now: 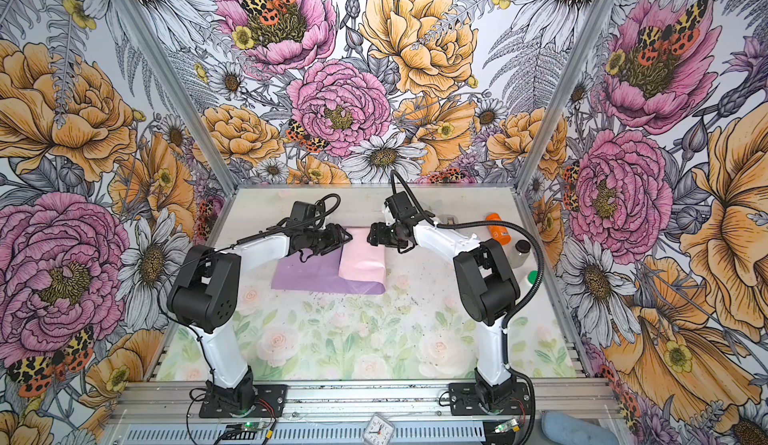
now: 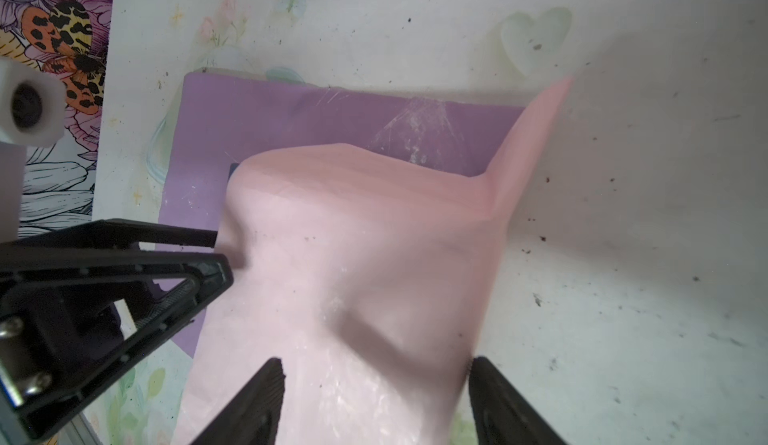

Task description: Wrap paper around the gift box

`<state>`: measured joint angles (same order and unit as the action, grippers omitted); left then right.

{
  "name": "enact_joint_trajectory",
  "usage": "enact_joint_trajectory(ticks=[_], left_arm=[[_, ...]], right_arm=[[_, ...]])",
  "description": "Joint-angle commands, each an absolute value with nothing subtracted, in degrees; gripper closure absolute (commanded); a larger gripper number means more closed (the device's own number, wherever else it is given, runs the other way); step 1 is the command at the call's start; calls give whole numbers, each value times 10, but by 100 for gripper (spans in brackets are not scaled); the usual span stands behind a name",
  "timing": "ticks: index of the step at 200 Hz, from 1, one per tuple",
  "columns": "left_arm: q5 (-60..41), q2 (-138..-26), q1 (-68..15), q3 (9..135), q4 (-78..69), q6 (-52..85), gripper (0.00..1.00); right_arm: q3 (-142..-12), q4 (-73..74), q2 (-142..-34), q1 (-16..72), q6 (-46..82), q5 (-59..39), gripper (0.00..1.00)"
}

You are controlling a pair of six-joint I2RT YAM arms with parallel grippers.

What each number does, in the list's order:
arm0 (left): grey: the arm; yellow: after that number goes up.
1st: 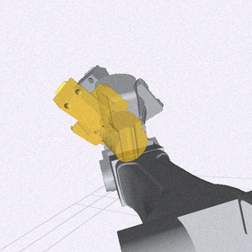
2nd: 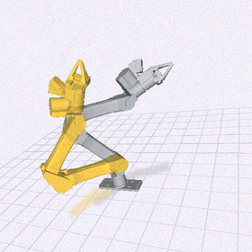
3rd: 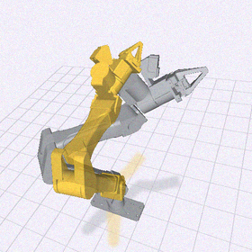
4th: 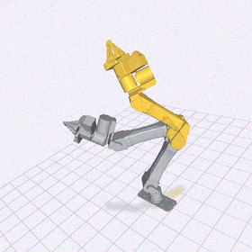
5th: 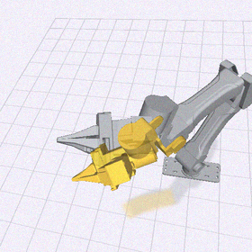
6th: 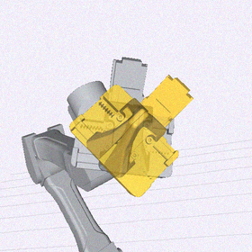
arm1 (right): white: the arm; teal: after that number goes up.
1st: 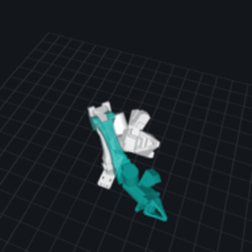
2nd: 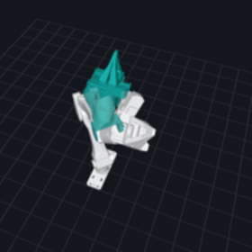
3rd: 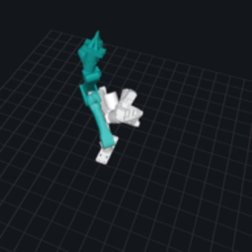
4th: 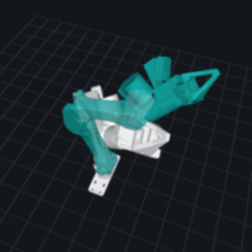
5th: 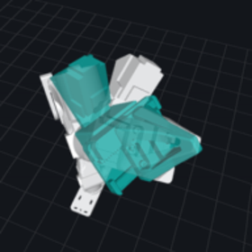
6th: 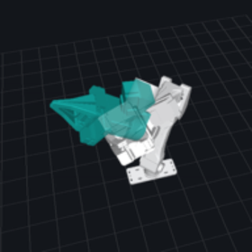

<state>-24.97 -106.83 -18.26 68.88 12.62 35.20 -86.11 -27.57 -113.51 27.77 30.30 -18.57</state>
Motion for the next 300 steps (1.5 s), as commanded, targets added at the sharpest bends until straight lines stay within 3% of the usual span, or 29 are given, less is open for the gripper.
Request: enact_joint_trajectory(ticks=[1,32,81,113,185,262,300], left_arm=[[-260,-1049,-183,681,115,361,40],[-252,-1049,-183,673,113,357,41],[-235,-1063,-184,651,113,348,61],[-234,-1063,-183,641,113,346,67],[-236,-1051,-210,614,76,385,69],[-219,-1068,-271,611,39,428,69],[-208,-1051,-270,611,49,426,66]], right_arm=[[-879,-275,-1133,287,291,-170,30],[-880,-275,-1125,295,297,-148,31],[-875,-277,-1115,304,304,-136,28],[-864,-289,-1100,283,322,-131,24],[-855,-308,-1122,274,323,-134,25],[-759,-308,-1044,235,309,-197,23],[-738,-309,-1052,239,319,-155,24]])
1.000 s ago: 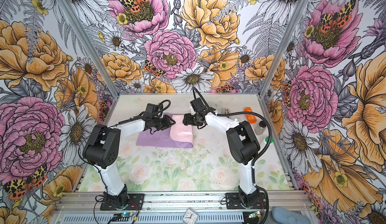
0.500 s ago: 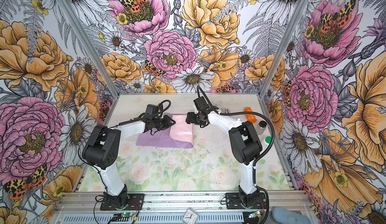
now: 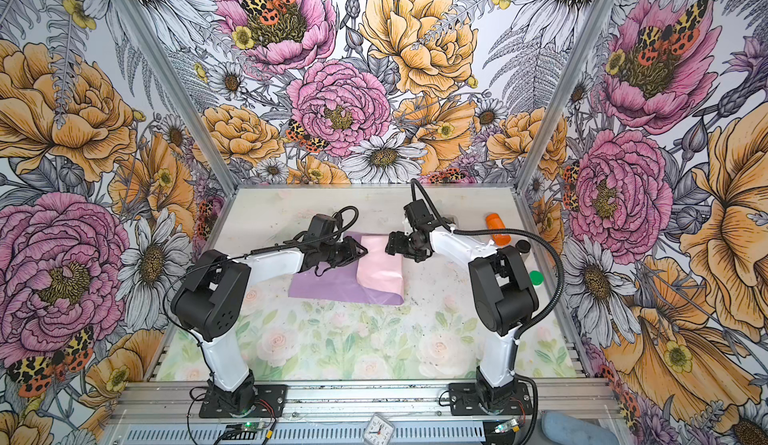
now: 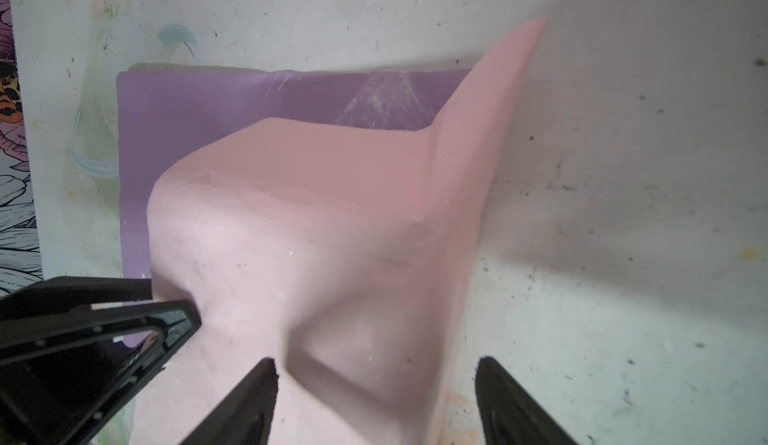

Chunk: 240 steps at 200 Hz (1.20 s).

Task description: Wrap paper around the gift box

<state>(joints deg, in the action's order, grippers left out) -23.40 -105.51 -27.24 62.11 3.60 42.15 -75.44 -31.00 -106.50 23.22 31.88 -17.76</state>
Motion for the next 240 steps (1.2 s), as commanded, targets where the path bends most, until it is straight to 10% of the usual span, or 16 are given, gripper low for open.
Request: enact_joint_trajectory(ticks=[1,115,240], left_arm=[[-208,-1050,-269,610,50,425,66],[-79,-724,-128,460,335,484,36],[-195,-704,-1,329,268,485,50]], right_arm=[[-737,-309,-1051,239,319,-154,24],[-703,-309,-1041,251,301,-109,25],[-707,-309,-1034,267,287,-94,26]])
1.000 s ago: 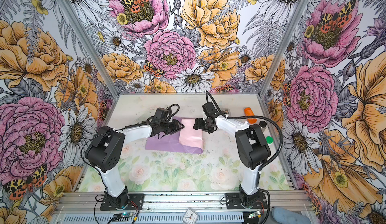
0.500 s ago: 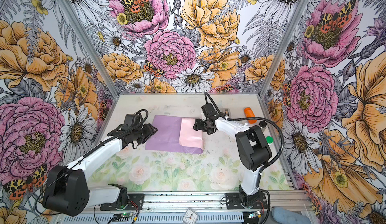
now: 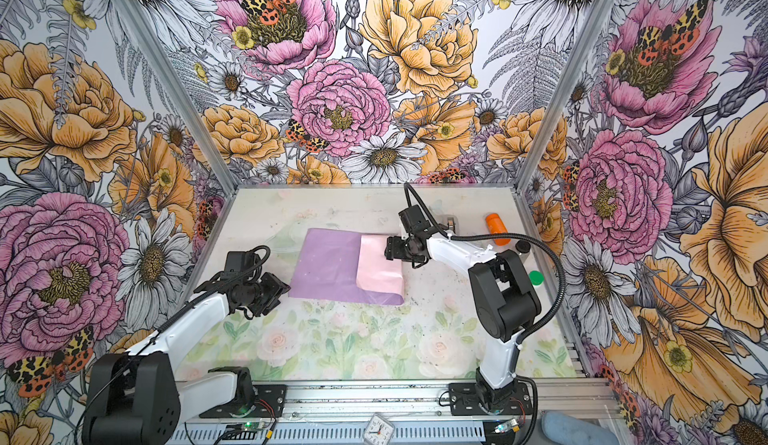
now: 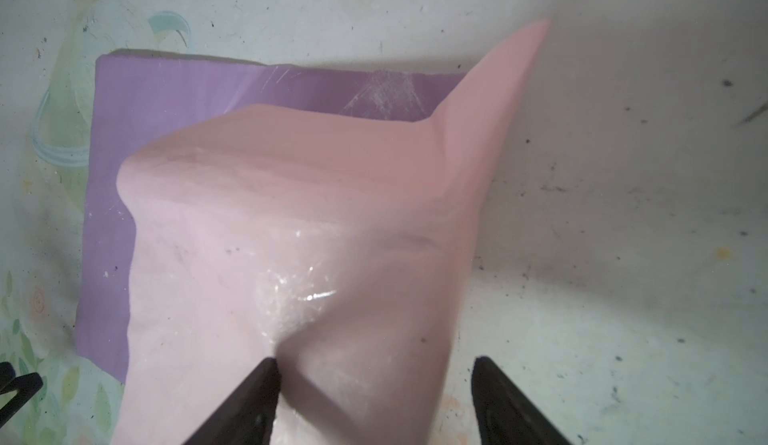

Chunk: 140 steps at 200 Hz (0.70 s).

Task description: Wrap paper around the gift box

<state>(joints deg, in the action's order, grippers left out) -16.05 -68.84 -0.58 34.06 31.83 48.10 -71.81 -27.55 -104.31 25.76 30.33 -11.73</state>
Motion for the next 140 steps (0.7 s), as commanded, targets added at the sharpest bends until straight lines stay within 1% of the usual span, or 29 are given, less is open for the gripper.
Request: enact_joint_trajectory(ticks=[1,45,115,140], left_arm=[[-194,-705,0,329,268,485,50],[-216,-744,3,315,208,487,50],[-253,-808,5,297,81,502,54],[-263,-811,4,306,64,503,54]], right_arm=[[-707,-309,-1034,267,287,-94,26],[-707,-308,-1036,270,287,-89,26],[-703,-308,-1024,274,291,-76,26],[-701,-308,-1022,276,292,-76,26]])
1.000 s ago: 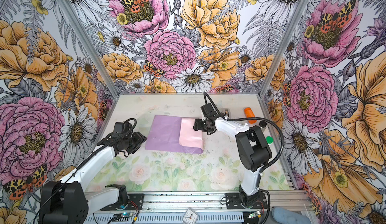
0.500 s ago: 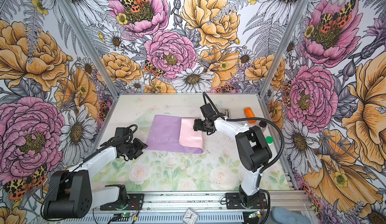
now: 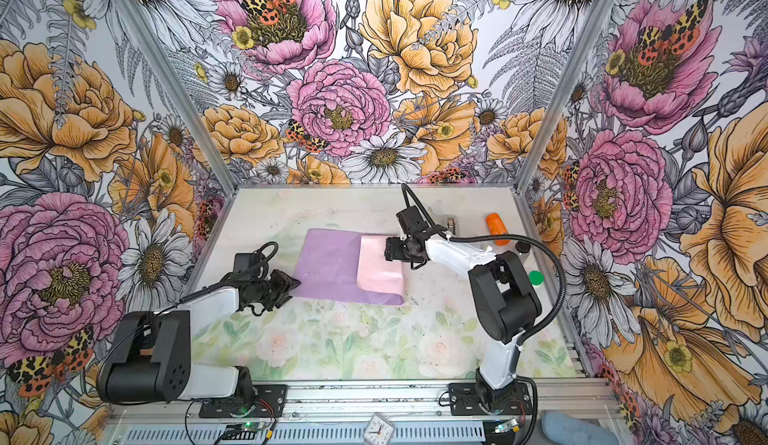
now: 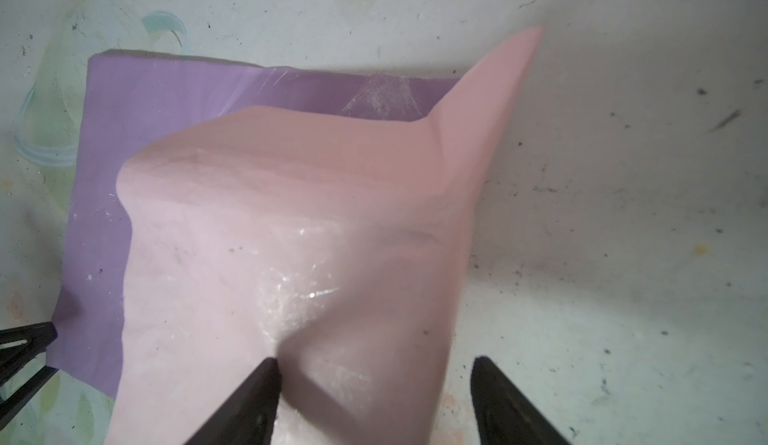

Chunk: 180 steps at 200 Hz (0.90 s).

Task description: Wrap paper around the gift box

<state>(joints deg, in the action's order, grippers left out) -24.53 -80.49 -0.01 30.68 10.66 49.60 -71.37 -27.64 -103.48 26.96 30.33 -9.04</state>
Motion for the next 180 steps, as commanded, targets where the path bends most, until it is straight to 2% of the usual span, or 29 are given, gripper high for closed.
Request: enact_joint_trajectory(ticks=[1,24,43,109,140,180], left_arm=[[-263,-810,4,307,64,502,54],[-259,-792,3,306,67,503,56],[-248,-773,3,302,79,499,62],[-228,-756,0,295,95,464,100],[-224,-757,-19,308,101,440,100],[-206,-749,-92,329,96,375,100]], right_arm=[[-701,-308,-1022,275,292,-76,26],[-698,-308,-1021,275,293,-76,26],[-697,-308,-1020,275,294,-77,26],[-697,-308,-1020,277,295,-80,26],[-695,-307,-1019,277,294,-79,26],[-692,-305,-1020,277,292,-83,26]])
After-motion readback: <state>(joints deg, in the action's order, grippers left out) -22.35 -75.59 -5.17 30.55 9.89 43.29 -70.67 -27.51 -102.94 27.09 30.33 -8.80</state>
